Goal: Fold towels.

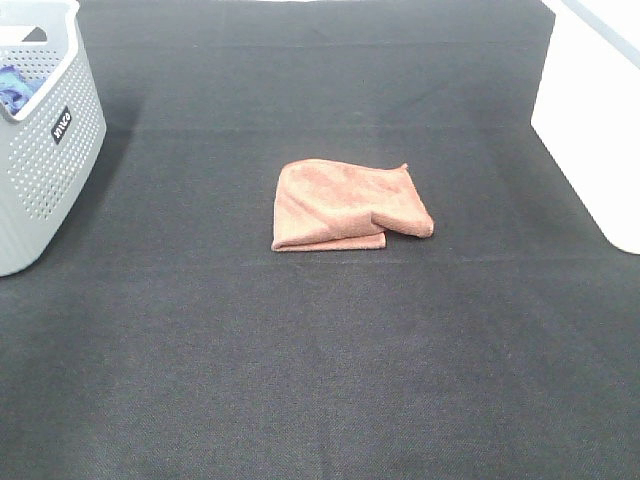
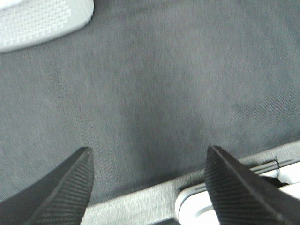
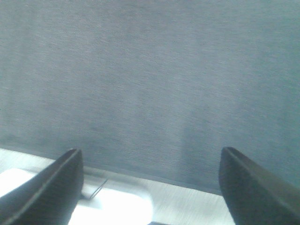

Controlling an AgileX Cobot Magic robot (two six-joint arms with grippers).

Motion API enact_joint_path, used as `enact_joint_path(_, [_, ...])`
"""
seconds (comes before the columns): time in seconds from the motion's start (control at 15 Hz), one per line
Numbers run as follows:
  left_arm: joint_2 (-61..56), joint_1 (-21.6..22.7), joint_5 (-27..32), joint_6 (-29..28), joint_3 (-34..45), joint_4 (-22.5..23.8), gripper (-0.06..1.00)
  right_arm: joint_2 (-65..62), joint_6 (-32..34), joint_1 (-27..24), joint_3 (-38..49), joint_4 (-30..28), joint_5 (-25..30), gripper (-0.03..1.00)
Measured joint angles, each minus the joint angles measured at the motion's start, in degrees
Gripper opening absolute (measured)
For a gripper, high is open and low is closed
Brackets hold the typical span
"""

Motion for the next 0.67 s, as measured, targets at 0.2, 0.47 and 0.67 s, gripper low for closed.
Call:
enact_joint_path(0.2, [-6.59,0.0,-0.8,0.06,4.93,0.0,0.65,-7.85,0.0,0.0,2.75,-1.15,-0.34,0.75])
enact_joint_path(0.47, [-13.29,0.0,-8.02,6.36,10.03,-3.09,0.65,-13.92,0.0,0.0,3.9,-1.32,-2.01,0.75])
enact_joint_path(0.67, [-13.35,0.0,-8.65,11.86,11.17,-6.65,0.65,-13.92,0.0,0.0,3.9,-1.32,-2.01,0.75])
